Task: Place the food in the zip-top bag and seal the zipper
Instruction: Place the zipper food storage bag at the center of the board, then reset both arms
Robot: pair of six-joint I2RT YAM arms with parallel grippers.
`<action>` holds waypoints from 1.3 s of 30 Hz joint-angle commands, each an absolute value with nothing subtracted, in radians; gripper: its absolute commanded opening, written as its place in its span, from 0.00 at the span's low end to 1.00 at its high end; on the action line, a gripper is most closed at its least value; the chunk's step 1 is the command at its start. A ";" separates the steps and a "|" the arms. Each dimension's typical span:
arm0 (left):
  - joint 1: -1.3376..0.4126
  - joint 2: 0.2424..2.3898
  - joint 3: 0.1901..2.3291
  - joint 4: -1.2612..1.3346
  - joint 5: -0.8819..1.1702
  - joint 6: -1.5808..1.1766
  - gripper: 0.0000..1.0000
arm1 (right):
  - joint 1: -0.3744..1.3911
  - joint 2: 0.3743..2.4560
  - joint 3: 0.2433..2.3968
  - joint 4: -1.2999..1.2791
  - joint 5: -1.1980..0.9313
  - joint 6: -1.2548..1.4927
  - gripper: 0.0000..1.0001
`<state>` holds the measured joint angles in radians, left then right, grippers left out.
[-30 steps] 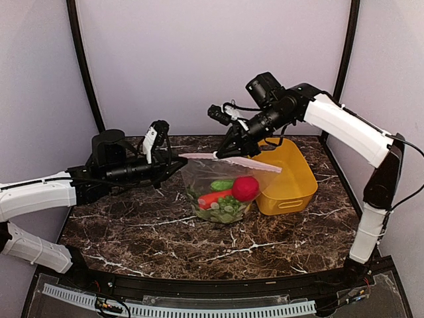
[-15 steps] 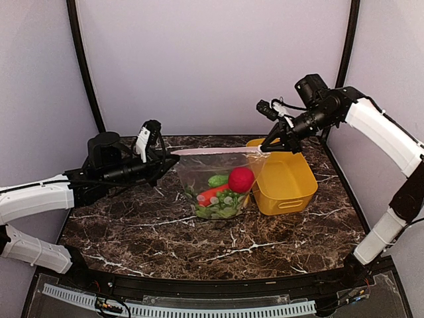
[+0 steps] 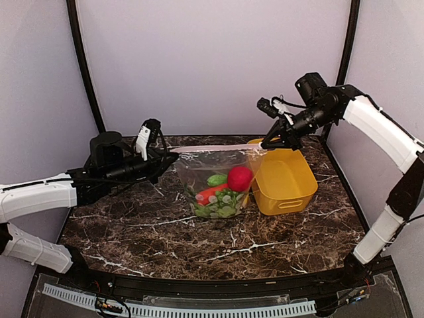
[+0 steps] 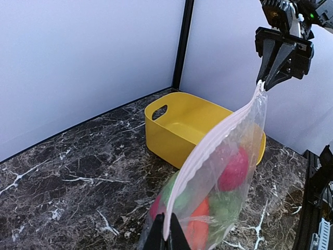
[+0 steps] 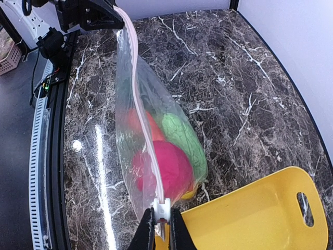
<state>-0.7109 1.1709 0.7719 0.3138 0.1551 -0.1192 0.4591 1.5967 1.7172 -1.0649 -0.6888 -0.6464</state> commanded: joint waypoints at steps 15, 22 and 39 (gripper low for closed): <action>-0.543 1.328 1.021 0.438 0.389 -0.008 0.01 | 0.472 1.795 2.061 -0.995 -0.767 -0.637 0.00; -0.545 1.138 0.686 0.389 0.499 -0.113 0.30 | 0.580 1.623 1.573 -0.819 -0.788 -0.633 0.19; -0.546 0.902 0.839 -0.105 -0.076 -0.064 0.79 | 0.357 1.395 1.534 -0.667 -0.553 -0.263 0.99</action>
<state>-0.5472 0.8257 0.7490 0.0448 0.1371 -0.0776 0.3996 1.3785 1.5249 -0.7815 -0.7486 -0.4309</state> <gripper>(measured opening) 0.771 0.986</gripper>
